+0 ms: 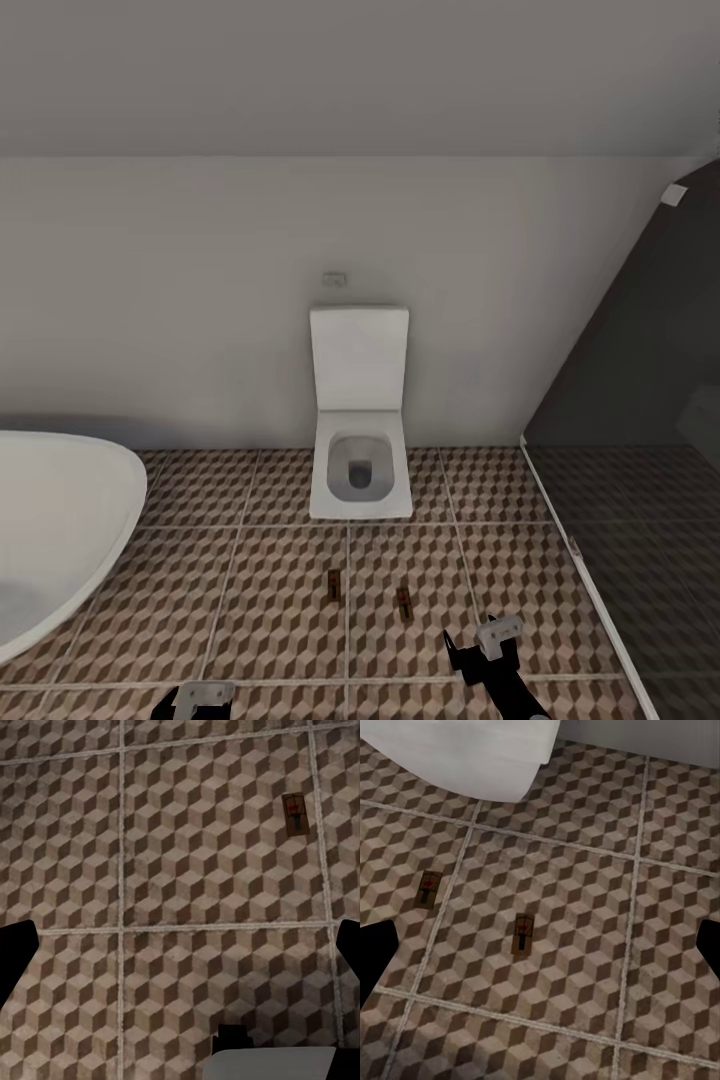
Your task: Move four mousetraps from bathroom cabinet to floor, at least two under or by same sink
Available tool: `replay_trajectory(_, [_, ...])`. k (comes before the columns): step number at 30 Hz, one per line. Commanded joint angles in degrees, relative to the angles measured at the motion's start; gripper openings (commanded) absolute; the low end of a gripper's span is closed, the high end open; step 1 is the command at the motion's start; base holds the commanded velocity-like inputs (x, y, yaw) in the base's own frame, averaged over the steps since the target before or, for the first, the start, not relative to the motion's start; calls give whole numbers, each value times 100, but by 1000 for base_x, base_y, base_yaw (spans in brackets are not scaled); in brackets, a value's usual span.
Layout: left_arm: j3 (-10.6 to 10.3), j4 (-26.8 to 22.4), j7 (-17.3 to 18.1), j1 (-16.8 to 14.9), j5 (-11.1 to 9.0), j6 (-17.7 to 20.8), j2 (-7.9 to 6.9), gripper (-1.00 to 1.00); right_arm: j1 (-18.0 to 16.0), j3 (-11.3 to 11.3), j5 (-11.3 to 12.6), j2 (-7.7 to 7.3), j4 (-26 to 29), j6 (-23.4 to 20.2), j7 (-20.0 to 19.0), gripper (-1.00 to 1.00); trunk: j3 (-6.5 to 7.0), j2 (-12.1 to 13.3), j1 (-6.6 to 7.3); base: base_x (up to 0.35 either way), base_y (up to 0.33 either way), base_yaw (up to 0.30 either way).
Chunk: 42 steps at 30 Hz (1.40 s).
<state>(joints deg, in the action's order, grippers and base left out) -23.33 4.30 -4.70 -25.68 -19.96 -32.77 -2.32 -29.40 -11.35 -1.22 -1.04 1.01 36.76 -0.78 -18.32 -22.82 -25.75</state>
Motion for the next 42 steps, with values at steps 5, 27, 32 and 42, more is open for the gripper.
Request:
replay_trajectory(5, [-49,19,-22,-8,-17,-28,4,100,-4,1,-10,-1,-3,13,-4,100,36,-10,-3,0,0,0])
replay_trajectory(27, [-49,19,-22,-8,-17,-19,46,100,-4,1,-14,7,-5,14,-3,100,236,-10,-3,0,0,31])
replay_trajectory(32, [-49,19,-22,-3,-16,-19,47,100,-4,1,-16,7,-5,15,-7,100,281,-10,-3,0,0,62])
replay_trajectory(42, [-49,19,-22,18,-17,-19,48,100,-4,1,-15,13,-5,15,-2,100,372,-10,-3,0,0,62])
